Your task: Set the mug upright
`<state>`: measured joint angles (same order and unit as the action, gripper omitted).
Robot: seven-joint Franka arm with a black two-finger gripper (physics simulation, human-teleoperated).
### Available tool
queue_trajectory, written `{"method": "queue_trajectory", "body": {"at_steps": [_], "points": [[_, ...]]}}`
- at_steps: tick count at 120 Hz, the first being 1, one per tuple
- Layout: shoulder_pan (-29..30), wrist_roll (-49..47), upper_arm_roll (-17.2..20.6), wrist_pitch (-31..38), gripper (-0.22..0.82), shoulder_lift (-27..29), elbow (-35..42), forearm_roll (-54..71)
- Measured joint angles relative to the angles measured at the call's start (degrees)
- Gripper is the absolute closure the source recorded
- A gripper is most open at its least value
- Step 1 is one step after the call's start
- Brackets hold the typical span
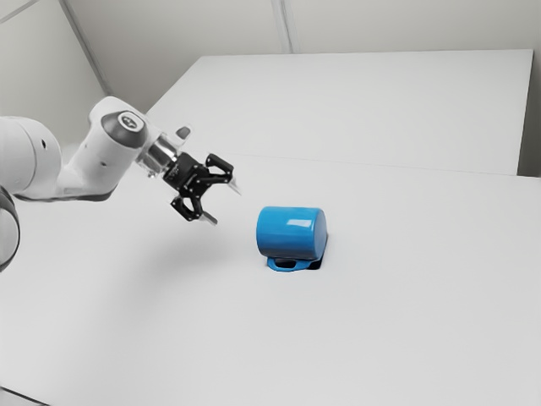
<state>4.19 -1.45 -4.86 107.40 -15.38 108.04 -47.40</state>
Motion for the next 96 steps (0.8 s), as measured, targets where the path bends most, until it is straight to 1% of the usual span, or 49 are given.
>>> {"method": "queue_trajectory", "body": {"at_steps": [24, 61, 96], "points": [[-0.2, 0.1, 0.3, 3.0, 0.0, -4.3, -0.9, -7.2], [-1.5, 0.6, 1.1, 6.0, 0.0, -7.9, -1.8, -16.4], [-1.9, 0.9, 3.7, 7.6, 0.0, -9.9, -2.0, -23.3]]}}
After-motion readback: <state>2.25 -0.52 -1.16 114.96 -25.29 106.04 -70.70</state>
